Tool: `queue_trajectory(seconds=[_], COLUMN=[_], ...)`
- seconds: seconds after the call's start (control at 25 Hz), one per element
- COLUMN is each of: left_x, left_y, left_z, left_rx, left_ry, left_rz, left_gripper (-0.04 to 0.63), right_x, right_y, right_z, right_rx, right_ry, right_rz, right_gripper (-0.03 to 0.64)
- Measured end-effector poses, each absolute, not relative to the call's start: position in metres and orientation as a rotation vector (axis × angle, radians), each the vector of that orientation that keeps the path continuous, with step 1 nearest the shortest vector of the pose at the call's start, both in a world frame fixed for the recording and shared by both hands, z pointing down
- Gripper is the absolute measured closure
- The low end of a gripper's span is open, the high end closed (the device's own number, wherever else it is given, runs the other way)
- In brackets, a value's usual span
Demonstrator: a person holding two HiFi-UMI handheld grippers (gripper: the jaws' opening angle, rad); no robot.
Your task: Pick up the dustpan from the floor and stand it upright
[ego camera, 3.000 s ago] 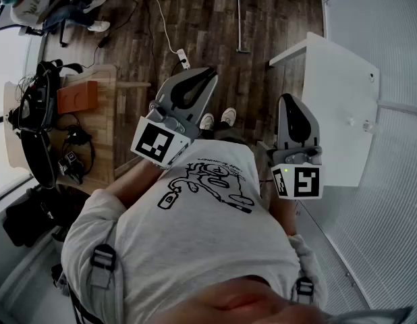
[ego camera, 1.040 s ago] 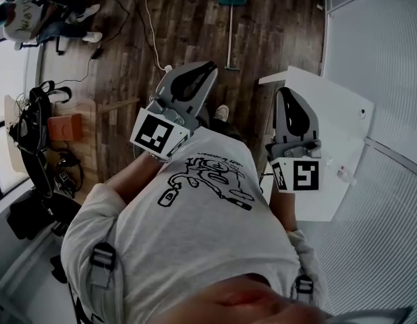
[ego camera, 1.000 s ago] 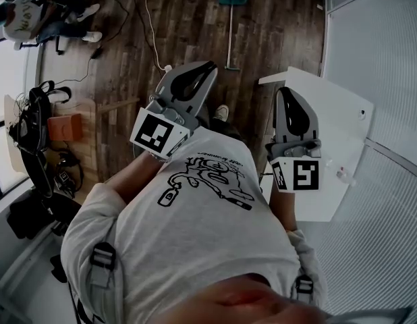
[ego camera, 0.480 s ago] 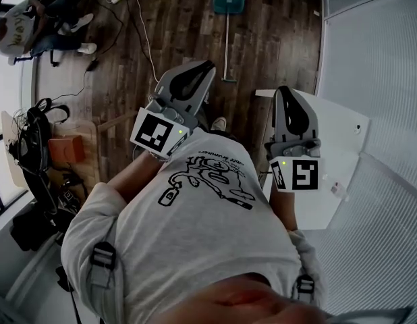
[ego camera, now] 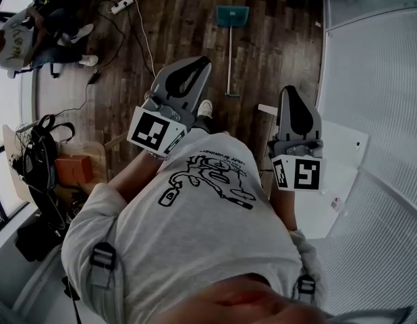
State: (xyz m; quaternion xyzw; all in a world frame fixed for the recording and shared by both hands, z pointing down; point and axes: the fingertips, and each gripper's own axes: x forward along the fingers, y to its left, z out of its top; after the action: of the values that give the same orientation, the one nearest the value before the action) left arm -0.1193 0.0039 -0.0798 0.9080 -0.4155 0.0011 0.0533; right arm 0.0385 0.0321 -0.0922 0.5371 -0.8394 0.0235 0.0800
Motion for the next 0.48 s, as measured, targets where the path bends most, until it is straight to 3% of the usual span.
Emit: queue_trajectory(seconds=[0.48], left_x=[-0.135], left_y=[-0.048], left_z=[-0.064], left_rx=[2.725], left_ry=[-1.290], left_rz=[0.027], left_gripper=[0.579], right_x=[0.046], right_y=[-0.011], right_z=[-0.078], right_rx=[1.676], right_ry=[-2.452], right_rz=[0.088], right_gripper=[0.601])
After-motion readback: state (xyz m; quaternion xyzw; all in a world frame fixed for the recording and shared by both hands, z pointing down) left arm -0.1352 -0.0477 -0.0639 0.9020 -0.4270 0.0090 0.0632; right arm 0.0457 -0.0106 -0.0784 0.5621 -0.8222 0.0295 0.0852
